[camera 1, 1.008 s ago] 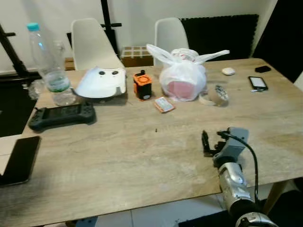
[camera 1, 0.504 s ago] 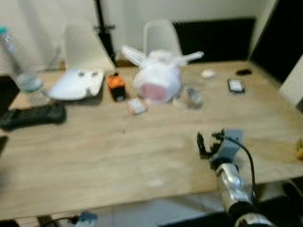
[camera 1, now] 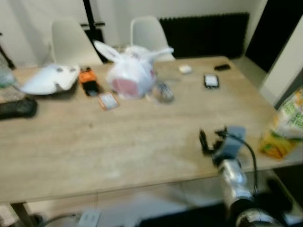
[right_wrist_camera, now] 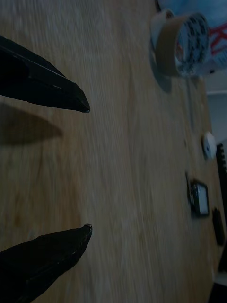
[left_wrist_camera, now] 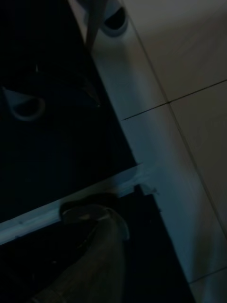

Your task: Restocking fridge

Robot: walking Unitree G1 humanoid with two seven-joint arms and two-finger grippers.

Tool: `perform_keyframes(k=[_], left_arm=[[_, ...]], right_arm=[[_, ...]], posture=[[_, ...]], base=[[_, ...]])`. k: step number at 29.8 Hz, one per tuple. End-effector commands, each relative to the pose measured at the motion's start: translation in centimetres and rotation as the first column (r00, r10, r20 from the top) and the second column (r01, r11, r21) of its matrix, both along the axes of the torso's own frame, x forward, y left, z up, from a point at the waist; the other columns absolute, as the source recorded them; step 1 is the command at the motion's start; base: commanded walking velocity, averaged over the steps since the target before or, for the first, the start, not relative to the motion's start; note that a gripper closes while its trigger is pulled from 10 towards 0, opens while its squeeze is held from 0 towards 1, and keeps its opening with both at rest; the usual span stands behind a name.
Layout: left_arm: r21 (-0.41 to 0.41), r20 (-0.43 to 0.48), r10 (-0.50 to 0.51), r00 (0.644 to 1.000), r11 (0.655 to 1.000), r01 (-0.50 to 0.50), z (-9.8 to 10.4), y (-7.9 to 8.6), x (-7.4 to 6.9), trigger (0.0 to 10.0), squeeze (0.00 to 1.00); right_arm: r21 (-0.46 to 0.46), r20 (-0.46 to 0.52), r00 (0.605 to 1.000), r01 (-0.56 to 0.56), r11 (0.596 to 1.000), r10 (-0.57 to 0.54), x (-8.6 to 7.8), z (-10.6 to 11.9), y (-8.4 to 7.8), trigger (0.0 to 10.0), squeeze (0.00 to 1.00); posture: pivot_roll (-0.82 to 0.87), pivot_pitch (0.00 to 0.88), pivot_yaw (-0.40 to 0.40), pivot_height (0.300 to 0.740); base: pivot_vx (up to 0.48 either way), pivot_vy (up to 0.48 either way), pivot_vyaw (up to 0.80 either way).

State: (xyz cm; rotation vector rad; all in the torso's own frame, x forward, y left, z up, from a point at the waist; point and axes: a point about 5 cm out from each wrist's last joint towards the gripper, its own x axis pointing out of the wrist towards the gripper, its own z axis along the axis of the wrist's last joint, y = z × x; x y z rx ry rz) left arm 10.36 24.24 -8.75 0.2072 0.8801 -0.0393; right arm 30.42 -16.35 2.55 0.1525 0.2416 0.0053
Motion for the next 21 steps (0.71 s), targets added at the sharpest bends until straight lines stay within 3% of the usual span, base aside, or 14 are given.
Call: perform_keyframes(k=[1,14,15,16,18,21], left_arm=[[-0.001,-0.018,0.009,1.000,1.000,-0.009,-0.2,0.0,-0.6,10.0,0.00],[-0.004,-0.021,0.012,1.000,1.000,-0.012,-0.2,0.0,-0.6,10.0,0.00],[-0.004,-0.023,0.012,1.000,1.000,-0.013,-0.2,0.0,-0.6,10.0,0.00],[-0.004,-0.023,0.012,1.000,1.000,-0.013,-0.2,0.0,-0.6,10.0,0.00],[-0.004,-0.024,0.012,1.000,1.000,-0.012,-0.2,0.0,-0.6,10.0,0.00],[-0.002,-0.025,0.010,1.000,1.000,-0.010,-0.2,0.0,-0.7,10.0,0.00]], right_arm=[[0.008,-0.106,0.994,0.019,1.000,-0.018,-1.5,-2.0,-0.3,10.0,0.00],[0.000,-0.080,0.997,0.001,1.000,-0.001,-1.2,-1.6,0.0,10.0,0.00],[-0.065,-0.013,0.999,-0.045,0.997,0.045,-0.7,-0.5,0.4,10.0,0.00],[-0.065,-0.013,0.999,-0.045,0.997,0.045,-0.7,-0.5,0.4,10.0,0.00],[-0.121,0.088,0.990,-0.099,0.988,0.110,0.0,1.2,1.0,10.0,0.00],[-0.169,0.264,0.947,-0.141,0.976,0.182,1.4,5.0,1.9,10.0,0.00]], posture=[[0.04,0.000,-0.005,0.740],[0.04,0.000,-0.005,0.740],[0.04,0.000,-0.005,0.740],[0.04,0.000,-0.005,0.740],[0.03,0.000,-0.004,0.740],[0.03,0.000,-0.005,0.740]], base=[[0.000,0.000,0.00],[0.000,0.000,0.00],[0.000,0.000,0.00],[0.000,0.000,0.00],[0.000,0.000,0.00],[0.000,0.000,0.00]])
